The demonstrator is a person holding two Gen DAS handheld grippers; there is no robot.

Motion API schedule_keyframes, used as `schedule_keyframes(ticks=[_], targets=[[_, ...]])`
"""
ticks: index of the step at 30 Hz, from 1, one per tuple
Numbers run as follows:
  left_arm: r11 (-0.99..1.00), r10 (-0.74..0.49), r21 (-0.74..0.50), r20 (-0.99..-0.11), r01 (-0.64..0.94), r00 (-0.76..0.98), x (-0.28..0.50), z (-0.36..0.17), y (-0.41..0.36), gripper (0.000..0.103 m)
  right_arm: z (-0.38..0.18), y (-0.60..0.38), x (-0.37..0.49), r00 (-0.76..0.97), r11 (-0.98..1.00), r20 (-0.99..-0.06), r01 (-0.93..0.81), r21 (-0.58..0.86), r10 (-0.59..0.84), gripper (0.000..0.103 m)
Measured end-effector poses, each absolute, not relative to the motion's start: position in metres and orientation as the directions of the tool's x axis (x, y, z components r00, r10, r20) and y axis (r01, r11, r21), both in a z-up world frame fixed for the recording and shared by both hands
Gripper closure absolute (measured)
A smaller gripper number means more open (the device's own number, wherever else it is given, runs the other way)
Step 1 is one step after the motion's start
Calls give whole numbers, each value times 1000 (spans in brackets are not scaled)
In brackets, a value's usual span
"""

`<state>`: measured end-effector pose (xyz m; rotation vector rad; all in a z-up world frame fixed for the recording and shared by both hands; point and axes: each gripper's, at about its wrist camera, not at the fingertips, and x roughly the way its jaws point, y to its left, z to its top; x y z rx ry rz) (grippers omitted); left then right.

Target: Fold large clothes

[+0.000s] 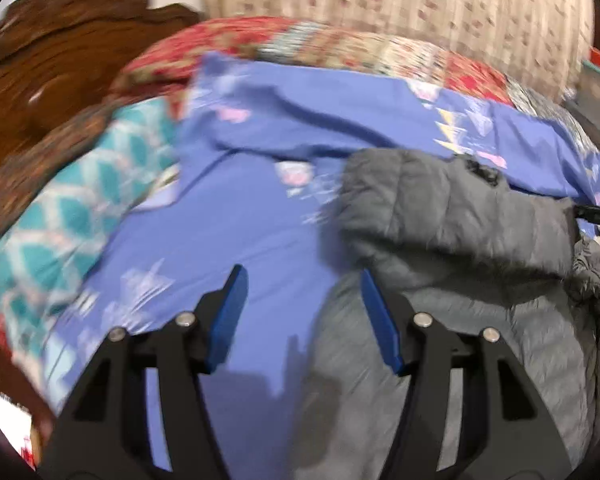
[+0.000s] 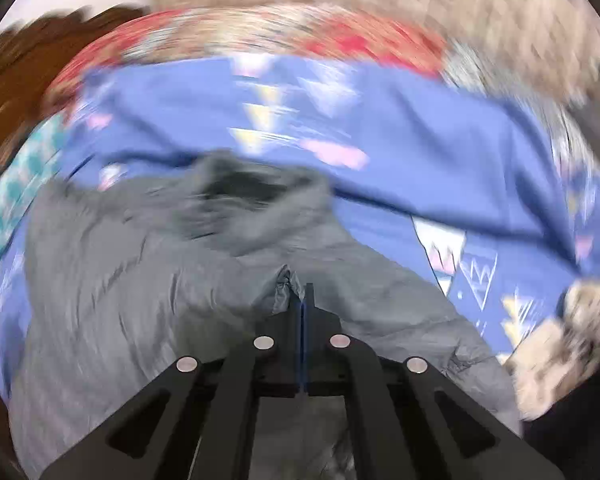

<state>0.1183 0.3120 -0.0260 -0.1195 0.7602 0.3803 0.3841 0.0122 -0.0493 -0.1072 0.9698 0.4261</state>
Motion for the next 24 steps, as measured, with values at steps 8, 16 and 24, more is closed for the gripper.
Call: schedule_keyframes(ticks=[8, 16, 24], targets=[[920, 255, 18, -786, -391, 563, 213, -79, 324, 46, -48, -82, 373, 650, 923, -659, -209, 324, 379, 45], [866, 282, -22, -804, -500, 523, 206, -103, 360, 46, -56, 1, 249, 750, 739, -564, -588, -330, 345, 5], [822, 296, -81, -785, -564, 544, 153, -95, 371, 46, -75, 49, 294, 594, 667, -780, -664, -338, 197, 72]])
